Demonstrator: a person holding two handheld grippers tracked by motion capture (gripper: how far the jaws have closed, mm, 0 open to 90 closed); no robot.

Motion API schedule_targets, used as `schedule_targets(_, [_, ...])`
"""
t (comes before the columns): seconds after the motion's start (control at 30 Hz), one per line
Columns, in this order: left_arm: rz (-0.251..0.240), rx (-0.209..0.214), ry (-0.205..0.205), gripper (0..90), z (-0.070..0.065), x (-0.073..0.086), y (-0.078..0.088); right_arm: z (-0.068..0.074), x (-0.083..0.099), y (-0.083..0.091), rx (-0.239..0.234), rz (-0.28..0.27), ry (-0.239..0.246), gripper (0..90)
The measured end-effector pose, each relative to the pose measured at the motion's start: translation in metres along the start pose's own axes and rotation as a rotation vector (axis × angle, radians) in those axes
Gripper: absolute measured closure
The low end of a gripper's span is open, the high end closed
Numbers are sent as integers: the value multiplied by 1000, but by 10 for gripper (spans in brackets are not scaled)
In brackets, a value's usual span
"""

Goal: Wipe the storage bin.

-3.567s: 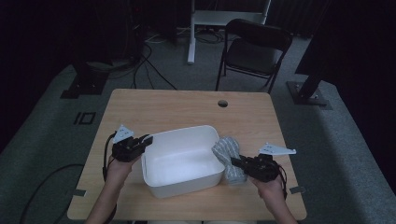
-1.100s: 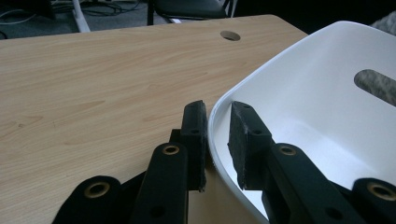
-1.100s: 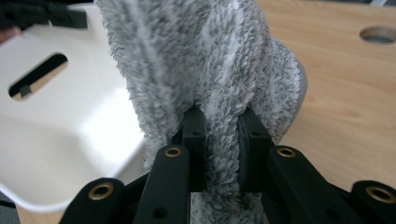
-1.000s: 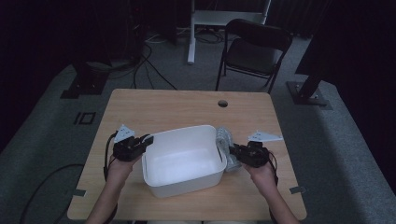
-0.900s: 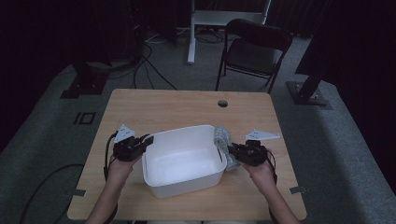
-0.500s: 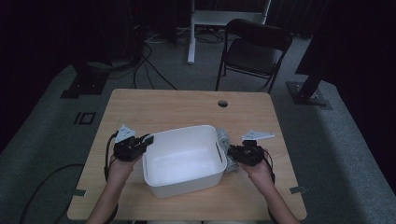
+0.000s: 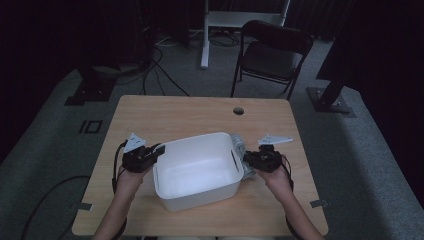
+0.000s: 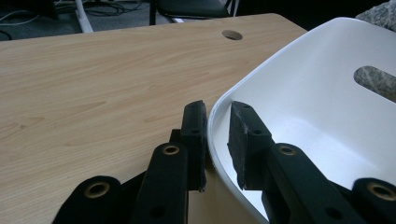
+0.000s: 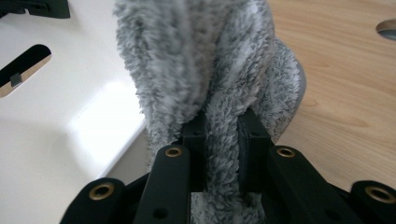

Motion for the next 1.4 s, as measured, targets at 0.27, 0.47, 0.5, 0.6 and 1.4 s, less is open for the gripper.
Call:
schedule_targets(0.27, [1, 4, 0, 762, 0, 0, 0, -4, 10, -10, -13, 35, -18, 774])
schedule_targets(0.47, [5, 9, -9, 762, 1, 0, 0, -10, 1, -3, -14, 9, -22, 770])
schedule_targets(0.5, [5, 10, -8, 762, 0, -1, -1, -10, -1, -1, -15, -3, -27, 770])
schedule_targets(0.6, [7, 10, -8, 762, 0, -1, -1, -12, -13, 5, -14, -42, -26, 769])
schedule_targets(1.4, [12, 9, -10, 760, 0, -1, -1, -22, -29, -7, -37, -14, -12, 768])
Point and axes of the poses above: each handheld gripper's, and its own axes: y roughly backward along the jaws, x roughly out of its underside, z roughly to its left, the point moved 5 cm from there along -y, roughly forward along the jaws, and after that the axes turned 5 degrees about y, right-handed, at the moved point
